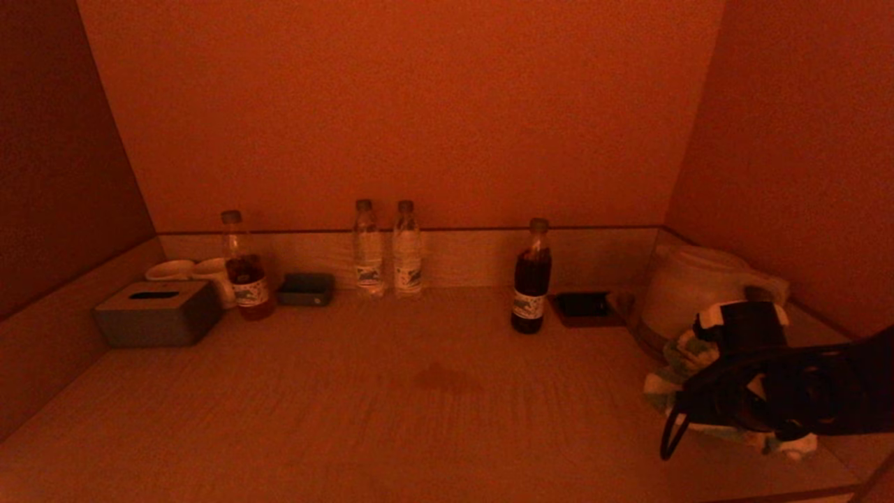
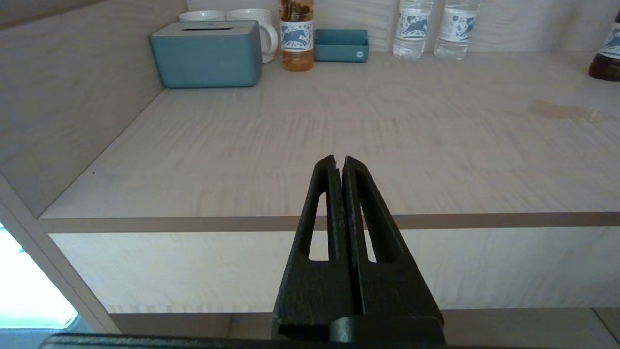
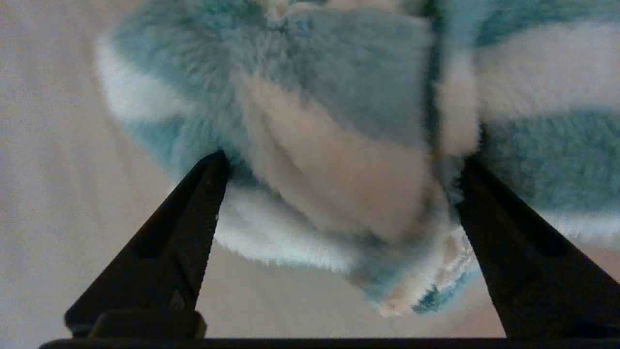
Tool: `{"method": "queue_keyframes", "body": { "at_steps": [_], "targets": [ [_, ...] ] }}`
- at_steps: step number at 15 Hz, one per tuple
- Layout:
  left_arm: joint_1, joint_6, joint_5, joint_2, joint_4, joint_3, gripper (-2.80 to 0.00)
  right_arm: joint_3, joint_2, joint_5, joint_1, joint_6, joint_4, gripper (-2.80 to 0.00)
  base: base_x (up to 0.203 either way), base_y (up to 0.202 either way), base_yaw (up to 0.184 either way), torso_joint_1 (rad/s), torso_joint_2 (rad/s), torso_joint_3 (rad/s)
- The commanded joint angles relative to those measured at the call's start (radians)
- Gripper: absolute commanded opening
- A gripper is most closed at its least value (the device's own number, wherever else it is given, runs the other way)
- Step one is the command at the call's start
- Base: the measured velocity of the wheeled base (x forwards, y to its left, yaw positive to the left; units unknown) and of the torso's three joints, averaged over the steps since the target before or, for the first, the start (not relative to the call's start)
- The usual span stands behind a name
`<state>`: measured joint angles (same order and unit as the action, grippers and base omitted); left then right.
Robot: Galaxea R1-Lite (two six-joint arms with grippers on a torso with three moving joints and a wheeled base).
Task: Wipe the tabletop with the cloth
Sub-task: Pick up the tablecloth
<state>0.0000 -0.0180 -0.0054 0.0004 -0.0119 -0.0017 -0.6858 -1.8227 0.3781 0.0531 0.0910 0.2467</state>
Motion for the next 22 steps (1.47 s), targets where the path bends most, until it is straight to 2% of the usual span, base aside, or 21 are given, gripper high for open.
{"method": "queue_keyframes", "body": {
  "at_steps": [1,4,5,12,14,18,19,22],
  "targets": [
    [0.000,0.000,-0.001,0.000,0.000,0.000,-2.80,-0.006,-0.060,0.002,0.005,0.016,0.077,0.00,0.000,0.000,0.000,0.000,0.00,0.000],
    [0.000,0.000,-0.001,0.000,0.000,0.000,-2.80,0.003,-0.063,0.002,0.010,0.009,0.092,0.00,0.000,0.000,0.000,0.000,0.00,0.000],
    [0.000,0.000,-0.001,0.000,0.000,0.000,-2.80,0.003,-0.063,0.002,0.010,0.010,0.092,-2.80,0.000,0.000,0.000,0.000,0.00,0.000],
    [-0.002,0.000,-0.001,0.000,0.000,0.000,-2.80,0.005,-0.040,-0.005,0.010,0.021,0.098,-2.80,0.000,0.000,0.000,0.000,0.00,0.000],
    [0.000,0.000,-0.001,0.000,0.000,0.000,-2.80,0.035,-0.015,-0.008,0.010,0.021,0.184,-2.80,0.000,0.000,0.000,0.000,0.00,0.000],
    [0.000,0.000,-0.001,0.000,0.000,0.000,-2.80,0.054,-0.001,-0.008,0.008,0.019,0.226,-2.80,0.000,0.000,0.000,0.000,0.00,0.000],
    [-0.001,0.000,-0.001,0.000,0.000,0.000,-2.80,0.059,0.003,-0.017,0.006,0.019,0.235,-2.80,0.000,0.000,0.000,0.000,0.00,0.000],
    [0.000,0.000,-0.001,0.000,0.000,0.000,-2.80,0.137,0.111,-0.120,-0.013,0.014,0.350,-2.80,0.000,0.000,0.000,0.000,0.00,0.000]
  ]
}}
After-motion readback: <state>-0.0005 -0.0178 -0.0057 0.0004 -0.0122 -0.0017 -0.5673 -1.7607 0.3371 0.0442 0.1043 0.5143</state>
